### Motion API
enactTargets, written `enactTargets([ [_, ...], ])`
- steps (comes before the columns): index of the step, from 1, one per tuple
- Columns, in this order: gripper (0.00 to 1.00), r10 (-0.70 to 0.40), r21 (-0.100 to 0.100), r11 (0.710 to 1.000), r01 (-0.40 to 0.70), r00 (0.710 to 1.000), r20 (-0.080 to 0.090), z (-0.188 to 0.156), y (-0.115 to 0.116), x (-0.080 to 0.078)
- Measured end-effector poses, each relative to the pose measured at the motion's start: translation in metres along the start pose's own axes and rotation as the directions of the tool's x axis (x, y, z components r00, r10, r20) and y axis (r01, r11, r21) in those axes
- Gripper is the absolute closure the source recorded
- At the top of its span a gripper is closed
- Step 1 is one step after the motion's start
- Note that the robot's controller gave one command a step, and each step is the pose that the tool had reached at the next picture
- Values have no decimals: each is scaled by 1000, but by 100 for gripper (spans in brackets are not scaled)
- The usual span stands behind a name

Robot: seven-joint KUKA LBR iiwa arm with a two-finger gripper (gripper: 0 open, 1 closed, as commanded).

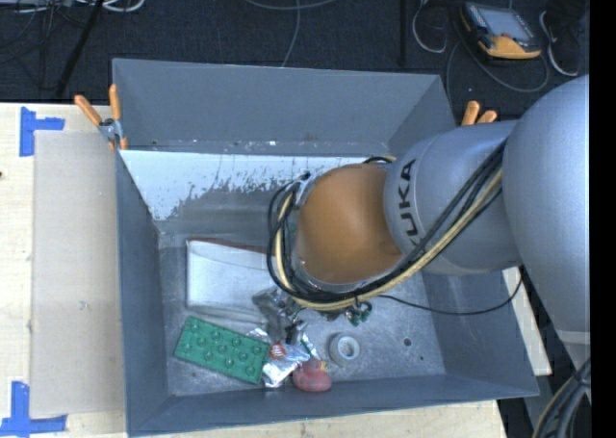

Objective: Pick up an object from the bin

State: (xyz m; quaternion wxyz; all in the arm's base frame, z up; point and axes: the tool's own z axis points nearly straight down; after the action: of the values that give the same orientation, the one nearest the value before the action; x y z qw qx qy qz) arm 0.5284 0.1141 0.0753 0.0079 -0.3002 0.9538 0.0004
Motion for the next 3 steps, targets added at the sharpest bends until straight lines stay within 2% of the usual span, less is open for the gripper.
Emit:
enactTargets([
  [1, 100, -44, -1, 999, 44, 999, -6, -99, 4, -26],
  [2, 100, -729, -16, 685, 729, 685, -7, -83, 6, -9],
  [3, 0, -725, -16, 689, 725, 689, -6, -83, 6, -9],
])
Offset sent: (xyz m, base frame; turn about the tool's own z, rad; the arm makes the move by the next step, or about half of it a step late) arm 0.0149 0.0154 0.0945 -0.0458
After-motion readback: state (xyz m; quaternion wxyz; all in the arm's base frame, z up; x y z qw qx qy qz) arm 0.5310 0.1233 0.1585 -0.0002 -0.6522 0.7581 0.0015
